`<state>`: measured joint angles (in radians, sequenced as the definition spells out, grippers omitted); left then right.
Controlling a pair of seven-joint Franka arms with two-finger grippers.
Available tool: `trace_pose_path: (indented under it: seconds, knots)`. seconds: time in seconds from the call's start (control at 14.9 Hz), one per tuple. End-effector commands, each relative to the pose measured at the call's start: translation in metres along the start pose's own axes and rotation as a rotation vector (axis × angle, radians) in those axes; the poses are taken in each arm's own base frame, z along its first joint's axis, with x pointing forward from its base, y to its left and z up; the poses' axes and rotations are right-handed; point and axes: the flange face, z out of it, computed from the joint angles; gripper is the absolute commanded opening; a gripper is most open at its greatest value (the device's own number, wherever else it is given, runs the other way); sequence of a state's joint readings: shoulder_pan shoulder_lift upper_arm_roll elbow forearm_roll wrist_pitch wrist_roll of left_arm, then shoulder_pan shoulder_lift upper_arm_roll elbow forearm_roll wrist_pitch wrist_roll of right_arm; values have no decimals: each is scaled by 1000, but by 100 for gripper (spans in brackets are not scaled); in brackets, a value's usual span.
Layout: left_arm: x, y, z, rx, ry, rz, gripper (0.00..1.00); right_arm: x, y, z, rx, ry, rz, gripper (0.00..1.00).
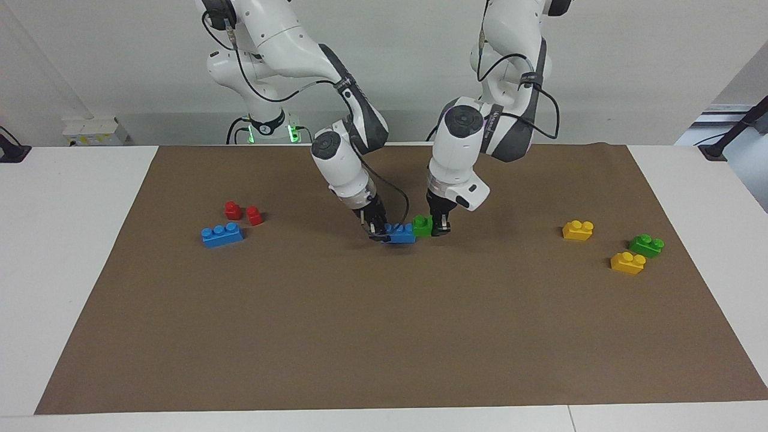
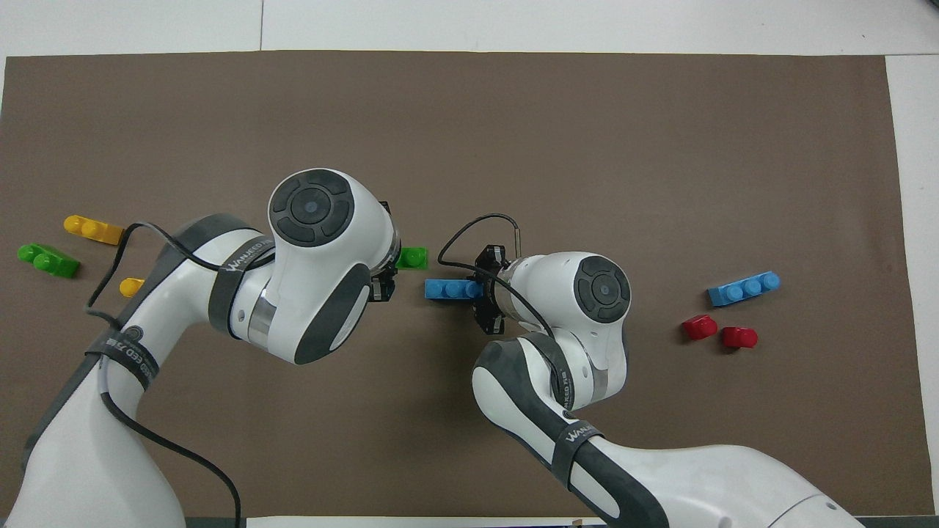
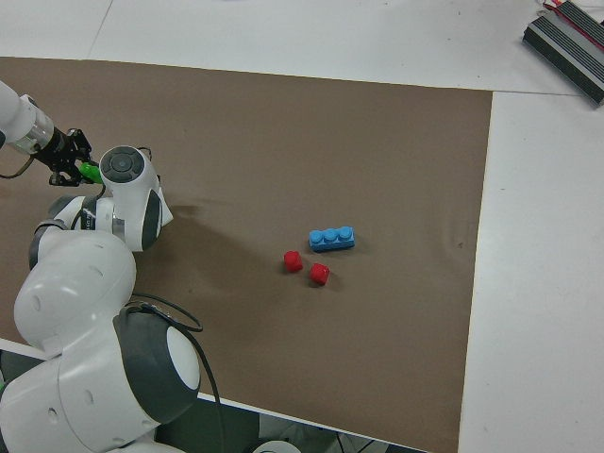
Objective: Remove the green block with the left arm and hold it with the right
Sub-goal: 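Pull the left gripper away from the right gripper, separating the bricks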
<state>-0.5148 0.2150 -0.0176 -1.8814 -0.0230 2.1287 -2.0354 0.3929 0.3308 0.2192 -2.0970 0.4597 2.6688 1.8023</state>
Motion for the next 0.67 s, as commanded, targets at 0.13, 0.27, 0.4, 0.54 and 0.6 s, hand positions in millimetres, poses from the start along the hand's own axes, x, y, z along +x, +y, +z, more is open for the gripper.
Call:
trace_pose_path:
  seconds: [0.13, 0.27, 0.4, 0.54, 0.6]
  knots:
    - [71, 25, -4, 9, 17, 69, 0, 27, -38, -42, -78, -27, -26, 0]
    - [107, 37, -4, 11, 20, 109, 0, 57, -68, -88, -107, -40, -78, 0]
    - [142, 47, -2, 12, 21, 152, 0, 92, -91, -131, -123, -59, -163, 0]
    - [174, 54, -3, 6, 19, 205, 0, 134, -110, -161, -118, -72, -227, 0]
    - [190, 57, -2, 6, 19, 224, 0, 156, -117, -170, -115, -61, -253, 0]
